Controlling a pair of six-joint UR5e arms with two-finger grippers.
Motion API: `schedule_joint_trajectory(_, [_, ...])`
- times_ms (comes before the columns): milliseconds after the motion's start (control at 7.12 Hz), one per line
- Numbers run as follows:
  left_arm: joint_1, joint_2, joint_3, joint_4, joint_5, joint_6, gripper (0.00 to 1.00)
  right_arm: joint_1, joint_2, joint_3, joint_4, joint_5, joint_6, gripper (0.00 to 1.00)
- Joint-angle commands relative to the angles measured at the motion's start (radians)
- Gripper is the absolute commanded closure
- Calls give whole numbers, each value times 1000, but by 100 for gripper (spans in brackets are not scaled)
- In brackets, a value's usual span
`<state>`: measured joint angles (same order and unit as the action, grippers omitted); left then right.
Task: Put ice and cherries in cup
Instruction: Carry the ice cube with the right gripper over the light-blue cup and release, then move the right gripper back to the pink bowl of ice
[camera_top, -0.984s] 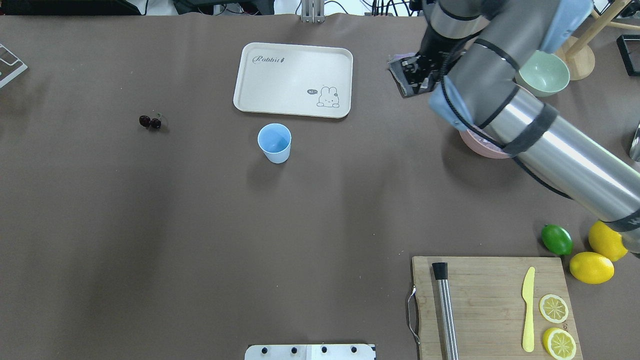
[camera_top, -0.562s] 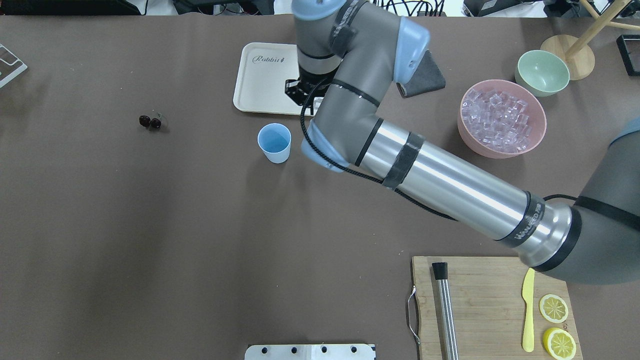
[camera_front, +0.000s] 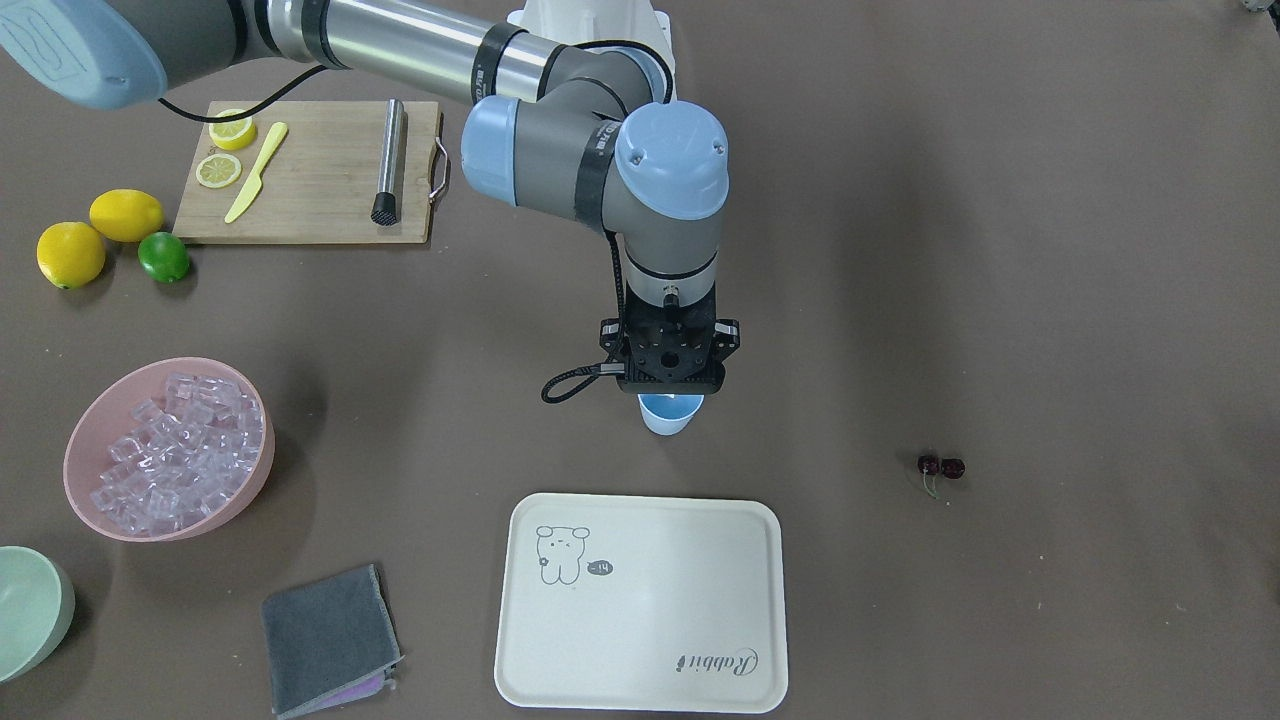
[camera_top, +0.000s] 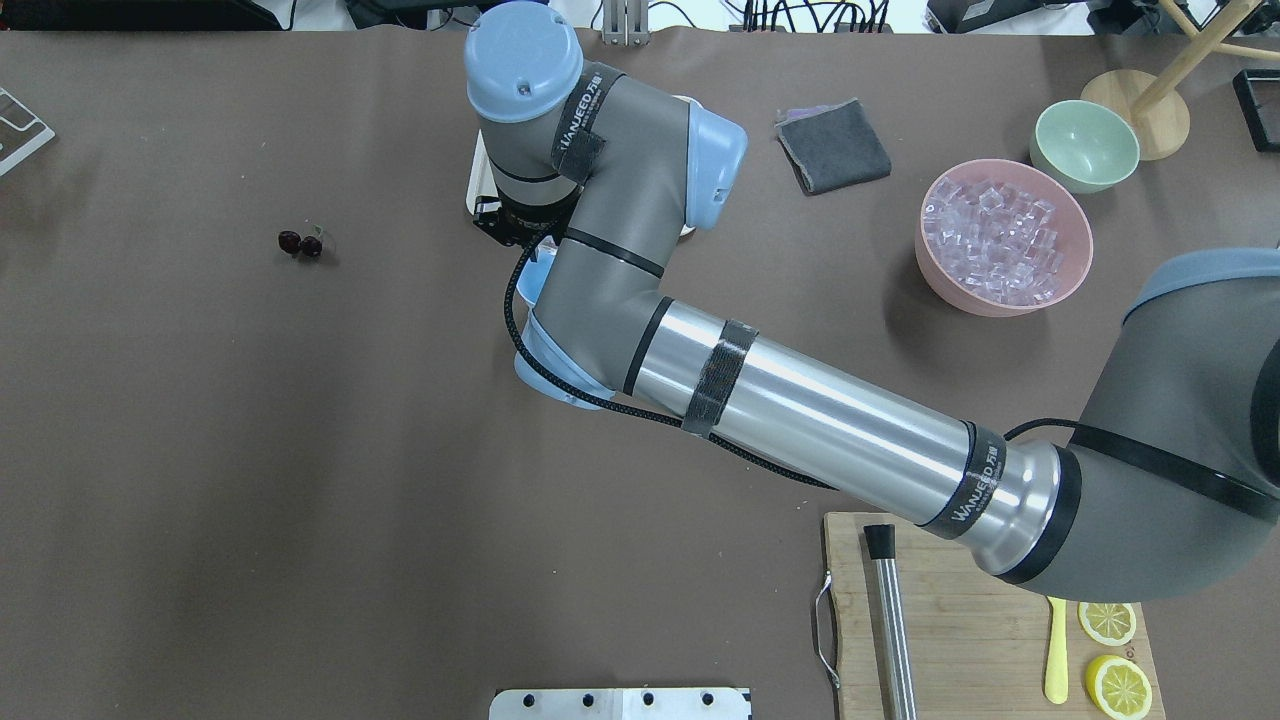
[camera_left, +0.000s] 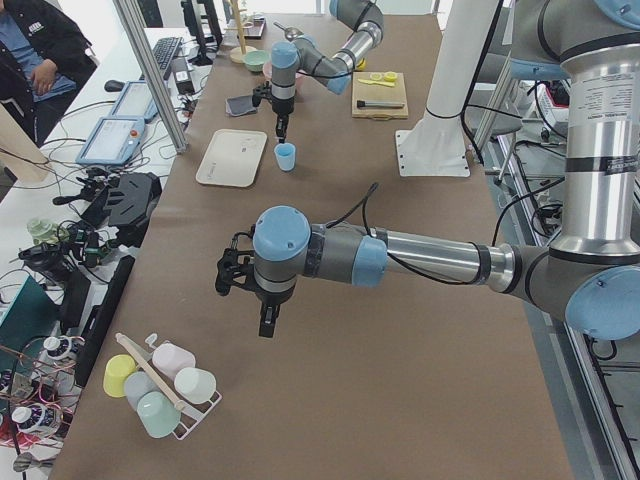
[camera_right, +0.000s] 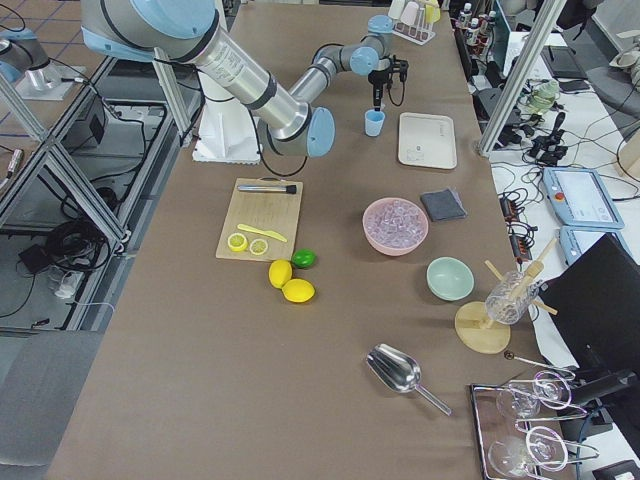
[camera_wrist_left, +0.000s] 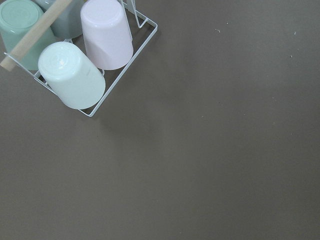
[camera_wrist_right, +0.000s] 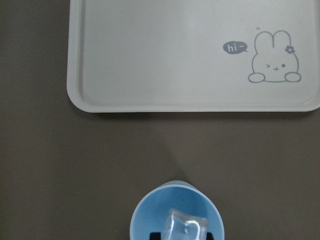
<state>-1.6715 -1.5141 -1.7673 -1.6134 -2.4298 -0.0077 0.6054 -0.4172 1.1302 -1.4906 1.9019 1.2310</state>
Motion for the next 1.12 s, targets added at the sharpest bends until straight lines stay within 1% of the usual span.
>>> schedule_joint_trajectory(0, [-1, 3, -7, 1, 0, 0, 2, -4, -8, -1, 13, -24, -16, 4])
schedule_joint_trajectory(141, [-1, 5, -7, 1, 0, 0, 2, 0, -9, 6, 9, -24, -31, 2])
schedule_joint_trajectory(281, [-1, 3, -6, 0, 0, 0, 2, 20, -53, 38, 7, -15, -36, 2])
schedule_joint_trajectory(422, [-1, 3, -6, 0, 0, 0, 2, 60, -190, 206, -20, 26, -89, 2])
schedule_joint_trajectory(562, [-1, 3, -7, -2, 0, 0, 2, 100, -332, 361, -57, 45, -223, 2])
schedule_joint_trajectory(703, [-1, 3, -9, 0, 0, 0, 2, 170, -439, 437, -66, 78, -375, 2])
schedule_joint_trajectory(843, [-1, 3, -11, -2, -2, 0, 2, 251, -537, 475, -60, 107, -556, 2])
schedule_joint_trajectory(984, [-1, 5, -24, 0, 0, 0, 2, 327, -620, 480, -56, 159, -731, 2])
